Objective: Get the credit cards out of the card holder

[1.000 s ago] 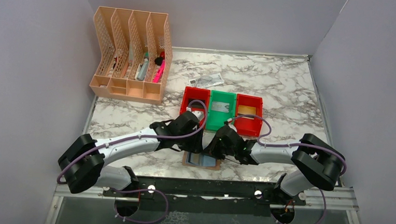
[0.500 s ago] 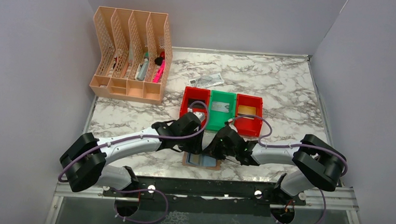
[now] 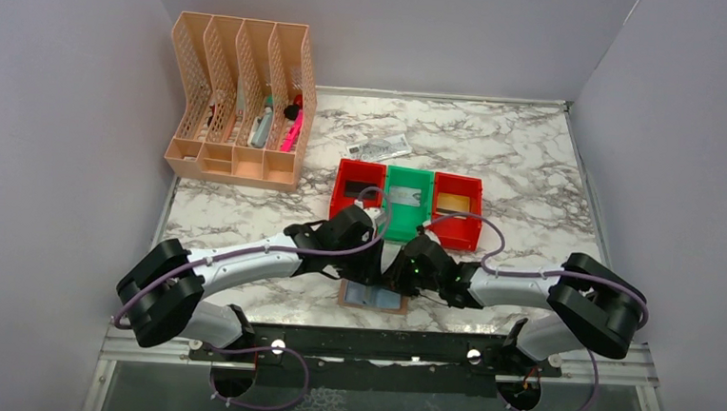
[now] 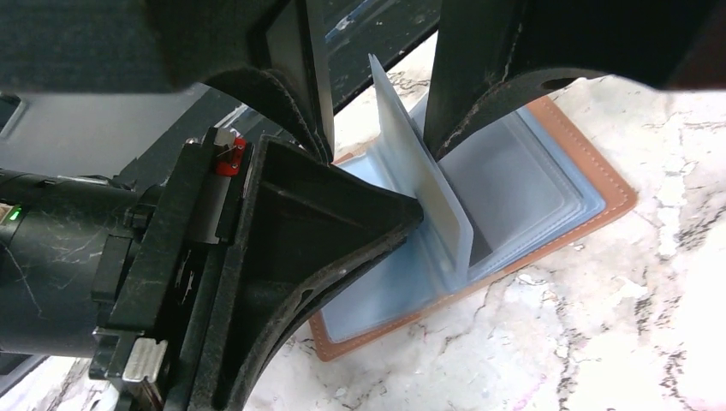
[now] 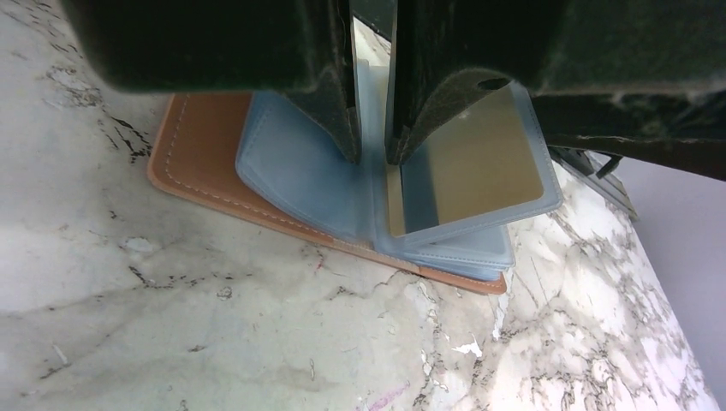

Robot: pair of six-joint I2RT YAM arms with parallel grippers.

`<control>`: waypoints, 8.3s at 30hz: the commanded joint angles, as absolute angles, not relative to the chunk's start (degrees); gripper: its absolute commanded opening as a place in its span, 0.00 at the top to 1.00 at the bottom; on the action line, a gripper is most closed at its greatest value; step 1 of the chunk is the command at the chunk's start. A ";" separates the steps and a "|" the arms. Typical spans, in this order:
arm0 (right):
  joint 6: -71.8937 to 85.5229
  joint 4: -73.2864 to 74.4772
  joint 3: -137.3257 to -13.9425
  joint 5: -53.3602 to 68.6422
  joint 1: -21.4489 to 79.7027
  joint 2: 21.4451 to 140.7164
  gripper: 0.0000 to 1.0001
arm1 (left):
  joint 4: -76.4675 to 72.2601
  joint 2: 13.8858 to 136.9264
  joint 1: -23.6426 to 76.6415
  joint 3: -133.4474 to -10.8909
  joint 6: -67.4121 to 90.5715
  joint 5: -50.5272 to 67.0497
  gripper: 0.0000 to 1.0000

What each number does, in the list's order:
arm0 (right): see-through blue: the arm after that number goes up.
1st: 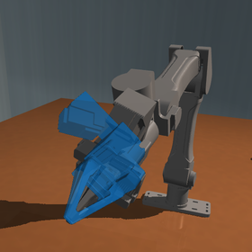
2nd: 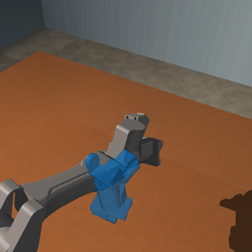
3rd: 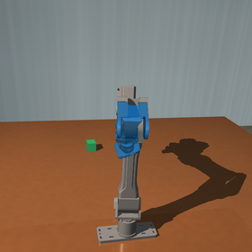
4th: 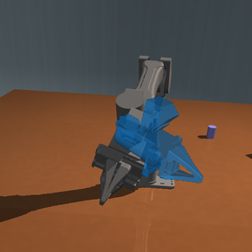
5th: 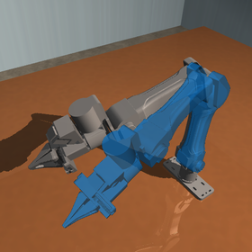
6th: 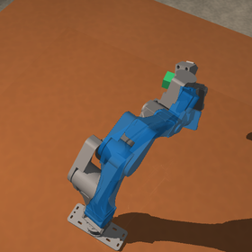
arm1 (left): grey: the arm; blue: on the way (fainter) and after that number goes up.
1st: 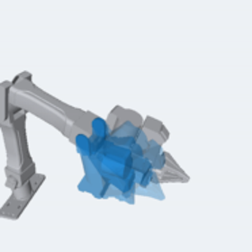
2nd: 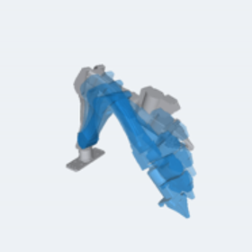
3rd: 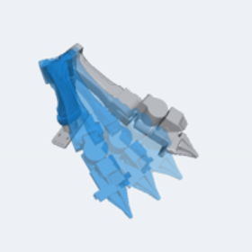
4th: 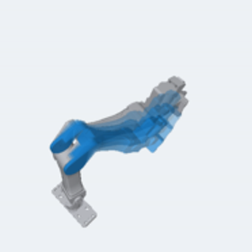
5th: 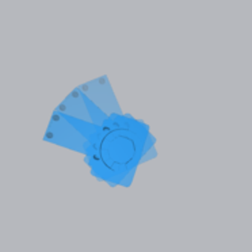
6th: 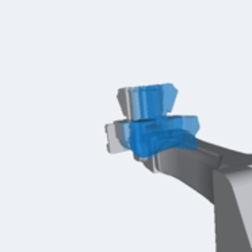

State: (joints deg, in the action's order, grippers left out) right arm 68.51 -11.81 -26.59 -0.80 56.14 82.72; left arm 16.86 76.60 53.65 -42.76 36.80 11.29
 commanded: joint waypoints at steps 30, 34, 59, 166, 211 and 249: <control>72.20 22.26 -17.35 -16.30 56.40 31.63 0.63 | 6.23 84.72 56.30 -45.06 37.63 15.49 0.53; 69.32 18.73 -17.38 -13.39 56.40 32.05 0.63 | 8.26 83.82 56.26 -45.26 37.36 13.03 0.53; 61.85 1.91 -23.73 1.33 56.43 56.49 0.58 | 15.69 77.40 56.27 -42.45 38.40 1.65 0.50; 67.66 8.24 -24.58 -6.34 56.43 73.51 0.74 | -3.73 78.02 54.58 -34.83 45.05 13.58 0.46; 69.16 12.48 -25.42 -9.34 56.43 75.15 0.76 | -1.45 80.80 54.24 -33.44 45.02 8.44 0.89; 57.70 9.80 -32.18 -5.56 56.34 69.33 0.67 | 0.92 76.56 51.48 -31.66 43.95 8.92 1.00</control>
State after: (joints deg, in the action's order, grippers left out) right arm 63.92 8.56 -28.18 -4.73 56.55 71.16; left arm 1.85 78.11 51.81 -32.71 44.53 8.56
